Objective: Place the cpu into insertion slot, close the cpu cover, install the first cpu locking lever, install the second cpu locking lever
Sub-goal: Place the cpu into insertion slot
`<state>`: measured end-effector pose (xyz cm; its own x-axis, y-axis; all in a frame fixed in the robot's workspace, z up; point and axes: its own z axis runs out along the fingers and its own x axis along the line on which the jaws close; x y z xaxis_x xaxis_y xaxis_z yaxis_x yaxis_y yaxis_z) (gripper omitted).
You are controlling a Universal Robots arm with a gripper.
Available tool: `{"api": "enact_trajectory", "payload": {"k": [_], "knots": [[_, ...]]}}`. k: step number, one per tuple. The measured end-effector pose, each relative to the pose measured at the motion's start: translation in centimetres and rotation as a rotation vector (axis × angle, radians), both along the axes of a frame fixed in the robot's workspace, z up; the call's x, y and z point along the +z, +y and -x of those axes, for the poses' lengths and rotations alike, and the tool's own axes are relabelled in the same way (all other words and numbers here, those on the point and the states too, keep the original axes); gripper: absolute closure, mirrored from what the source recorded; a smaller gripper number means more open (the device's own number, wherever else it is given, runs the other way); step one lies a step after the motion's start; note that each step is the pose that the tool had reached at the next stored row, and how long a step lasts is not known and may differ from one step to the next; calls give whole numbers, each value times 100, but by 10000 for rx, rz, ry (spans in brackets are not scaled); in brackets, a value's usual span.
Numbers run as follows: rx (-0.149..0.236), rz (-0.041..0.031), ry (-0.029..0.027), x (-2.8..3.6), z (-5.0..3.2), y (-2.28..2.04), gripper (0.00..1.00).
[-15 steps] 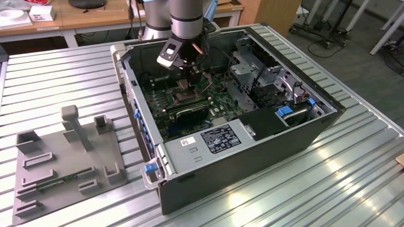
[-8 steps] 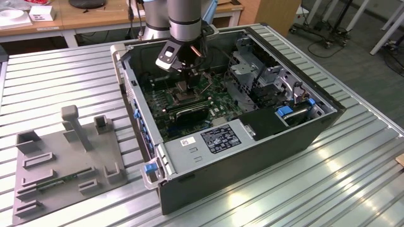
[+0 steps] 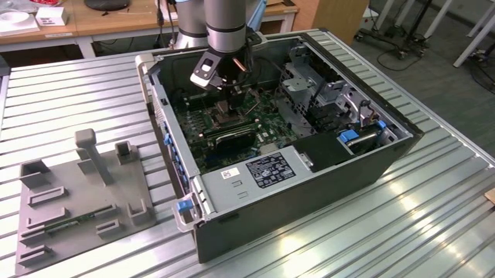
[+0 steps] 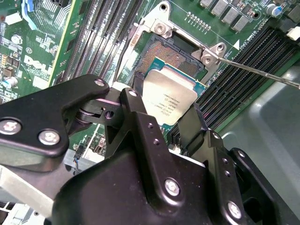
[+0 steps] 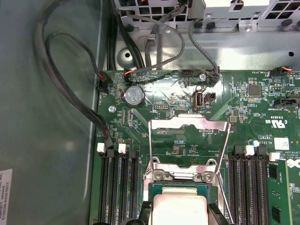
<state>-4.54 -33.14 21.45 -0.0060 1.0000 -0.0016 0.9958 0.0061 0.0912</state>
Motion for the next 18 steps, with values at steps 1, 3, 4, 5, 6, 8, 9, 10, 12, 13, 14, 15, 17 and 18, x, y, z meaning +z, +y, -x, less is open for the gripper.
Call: {"api": "enact_trajectory", "payload": {"k": [1,3,4,5,6,8,9,10,12,13,14,15,17,18], "knots": [[0,0,0,-1,0,0,46],[0,-2,-1,-4,0,0,46],[0,-2,-1,-7,0,0,46],[0,-1,0,-9,0,0,46],[0,-1,0,-14,0,0,46],[0,-2,-1,-29,0,0,46],[0,-1,0,-37,0,0,46],[0,-1,0,-44,0,0,46],[-1,-5,0,-60,0,0,46],[-1,-10,0,-69,0,0,46],[-1,-17,1,-78,1,0,46],[0,-28,1,-88,0,0,46],[-1,-44,1,-101,2,0,46],[0,-47,1,-106,6,0,46]]}}
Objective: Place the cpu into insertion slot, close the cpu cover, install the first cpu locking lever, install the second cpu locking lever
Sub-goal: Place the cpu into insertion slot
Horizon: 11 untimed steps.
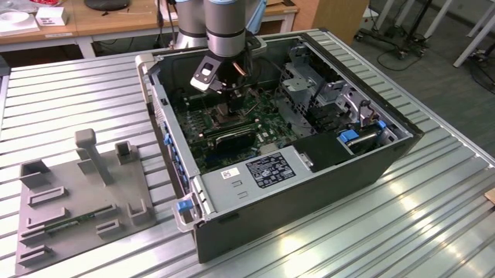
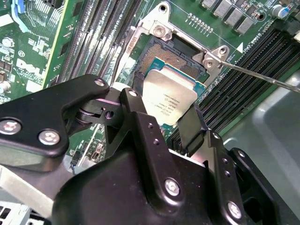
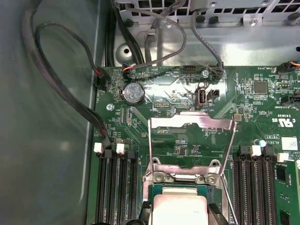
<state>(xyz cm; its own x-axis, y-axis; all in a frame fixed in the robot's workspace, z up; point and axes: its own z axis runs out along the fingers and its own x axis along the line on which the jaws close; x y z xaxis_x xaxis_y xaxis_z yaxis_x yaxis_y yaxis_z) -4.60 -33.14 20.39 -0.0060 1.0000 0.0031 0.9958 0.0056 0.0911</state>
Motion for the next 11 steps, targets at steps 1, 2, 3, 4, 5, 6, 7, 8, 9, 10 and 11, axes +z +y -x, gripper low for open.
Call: {"api": "enact_trajectory", "payload": {"k": [1,2,3,4,5,6,7,8,9,10,11], "knots": [[0,-5,0,-27,16,-1,46],[0,-11,0,-32,19,-3,46],[0,-12,0,-34,21,-4,46],[1,-12,-1,-37,21,-7,46],[1,-13,0,-40,22,-14,46],[1,-13,-1,-41,22,-21,46],[0,-13,-1,-43,22,-25,46],[-1,-14,-2,-44,22,-26,46],[-1,-12,0,-45,22,-27,46],[-1,-14,-1,-49,23,-27,46],[0,-17,-1,-53,24,-28,46]]}}
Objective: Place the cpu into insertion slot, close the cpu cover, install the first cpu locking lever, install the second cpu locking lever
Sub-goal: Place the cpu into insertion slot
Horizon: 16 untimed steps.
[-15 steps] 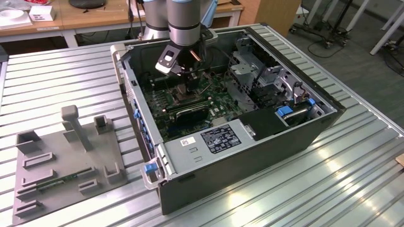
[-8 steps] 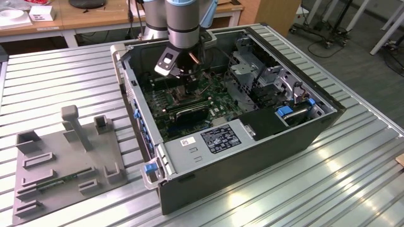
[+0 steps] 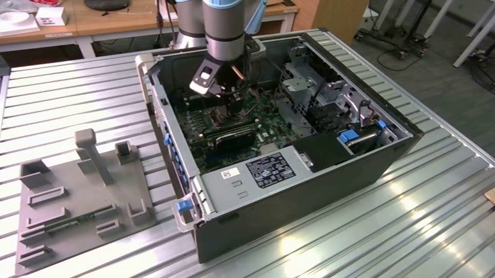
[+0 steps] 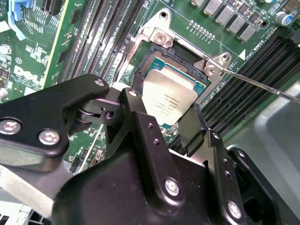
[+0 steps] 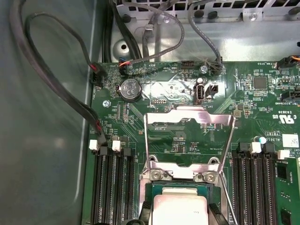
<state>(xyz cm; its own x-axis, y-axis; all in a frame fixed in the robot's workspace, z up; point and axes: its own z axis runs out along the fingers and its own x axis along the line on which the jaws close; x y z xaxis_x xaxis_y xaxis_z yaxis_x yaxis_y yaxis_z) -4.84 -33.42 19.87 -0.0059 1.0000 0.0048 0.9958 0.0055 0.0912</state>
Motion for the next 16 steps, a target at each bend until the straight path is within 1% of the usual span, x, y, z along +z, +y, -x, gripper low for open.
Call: {"api": "enact_trajectory", "payload": {"k": [10,16], "knots": [[0,-8,-1,-11,15,-6,46],[0,-6,1,-37,20,-7,46]]}}
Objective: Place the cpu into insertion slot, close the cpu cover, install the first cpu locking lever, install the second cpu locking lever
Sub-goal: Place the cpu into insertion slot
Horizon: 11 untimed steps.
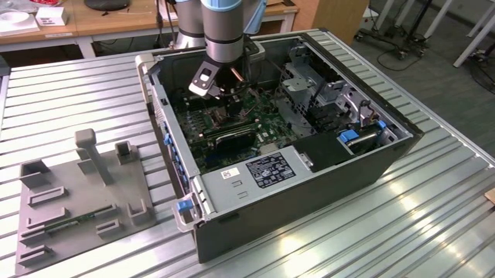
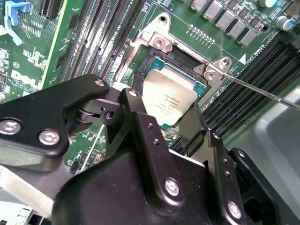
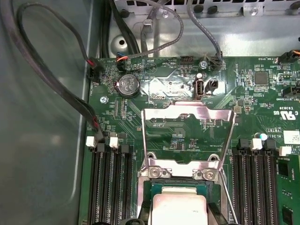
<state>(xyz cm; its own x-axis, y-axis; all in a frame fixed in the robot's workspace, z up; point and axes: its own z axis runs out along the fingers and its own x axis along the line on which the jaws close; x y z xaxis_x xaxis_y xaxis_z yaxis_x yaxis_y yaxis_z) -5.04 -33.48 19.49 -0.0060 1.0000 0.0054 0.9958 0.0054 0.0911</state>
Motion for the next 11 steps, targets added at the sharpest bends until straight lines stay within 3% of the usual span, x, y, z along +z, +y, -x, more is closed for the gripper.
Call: {"api": "enact_trajectory", "payload": {"k": [11], "knots": [[0,-1,-1,-8,2,-6,46]]}}
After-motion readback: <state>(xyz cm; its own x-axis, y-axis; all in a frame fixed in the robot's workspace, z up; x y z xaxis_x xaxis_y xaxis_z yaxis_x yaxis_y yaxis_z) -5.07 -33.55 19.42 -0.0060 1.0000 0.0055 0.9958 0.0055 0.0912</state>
